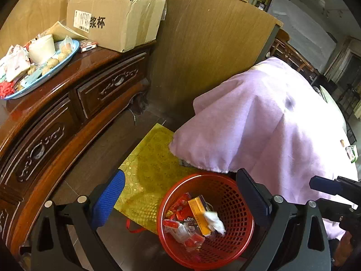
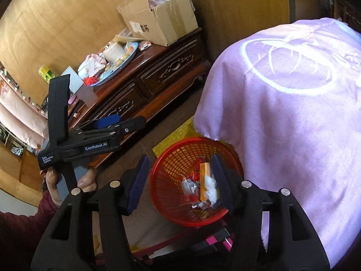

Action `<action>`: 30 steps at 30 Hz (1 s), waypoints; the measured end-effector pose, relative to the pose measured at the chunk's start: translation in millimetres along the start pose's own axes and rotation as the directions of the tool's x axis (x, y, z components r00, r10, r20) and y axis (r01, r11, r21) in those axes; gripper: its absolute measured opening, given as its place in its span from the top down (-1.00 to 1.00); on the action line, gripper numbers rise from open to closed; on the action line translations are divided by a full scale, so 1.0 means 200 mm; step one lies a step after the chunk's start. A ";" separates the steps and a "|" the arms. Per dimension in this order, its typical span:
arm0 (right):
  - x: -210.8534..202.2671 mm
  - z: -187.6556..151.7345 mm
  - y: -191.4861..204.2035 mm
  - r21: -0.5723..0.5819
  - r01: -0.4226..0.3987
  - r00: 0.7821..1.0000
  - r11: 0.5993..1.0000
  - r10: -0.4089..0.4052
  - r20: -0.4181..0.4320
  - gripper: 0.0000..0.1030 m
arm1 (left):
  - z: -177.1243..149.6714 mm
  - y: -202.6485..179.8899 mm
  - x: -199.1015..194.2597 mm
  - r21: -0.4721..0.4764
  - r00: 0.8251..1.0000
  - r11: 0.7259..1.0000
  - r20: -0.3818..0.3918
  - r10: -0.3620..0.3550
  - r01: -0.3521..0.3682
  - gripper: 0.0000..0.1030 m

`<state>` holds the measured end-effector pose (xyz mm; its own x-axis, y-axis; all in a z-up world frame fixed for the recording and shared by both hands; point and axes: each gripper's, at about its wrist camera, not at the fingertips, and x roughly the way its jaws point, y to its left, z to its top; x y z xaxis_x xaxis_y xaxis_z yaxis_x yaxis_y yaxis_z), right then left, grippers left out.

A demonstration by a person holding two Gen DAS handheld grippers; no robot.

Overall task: Collect trash
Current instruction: 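Open the left tool over the wastebasket while the right tool releases the tissue, then move both open tools back over the bedspread toward the walnut and cartons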

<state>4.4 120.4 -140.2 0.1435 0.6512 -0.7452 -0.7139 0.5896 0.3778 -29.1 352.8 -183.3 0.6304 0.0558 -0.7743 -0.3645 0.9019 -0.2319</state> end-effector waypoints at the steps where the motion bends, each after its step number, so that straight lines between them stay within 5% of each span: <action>1: -0.01 0.00 0.00 0.000 0.004 1.000 1.000 -0.004 0.006 -0.11 | 0.00 -0.01 -0.01 0.003 1.000 1.000 0.006 -0.002 0.002 -0.88; 14: -0.47 -0.12 -0.13 0.087 0.082 0.970 0.993 -0.099 0.221 -0.14 | 0.03 -0.30 -0.28 0.154 0.993 0.988 0.114 -0.043 0.025 -0.88; 21: -0.79 -0.25 -0.23 0.153 0.127 0.918 0.980 -0.175 0.355 -0.29 | -0.01 -0.58 -0.44 0.282 0.983 0.959 0.168 -0.069 0.020 -0.89; 30: -1.15 -0.41 -0.51 0.281 0.213 0.825 0.936 -0.326 0.461 -0.46 | -0.08 -1.04 -0.52 0.465 0.976 0.885 0.188 -0.108 0.008 -0.89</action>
<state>-12.7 -129.4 -52.6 0.6673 0.5655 -0.4847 -0.4451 0.8246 0.3492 -30.1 151.6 -64.5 0.7839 0.0375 -0.6198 0.0013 0.9981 0.0620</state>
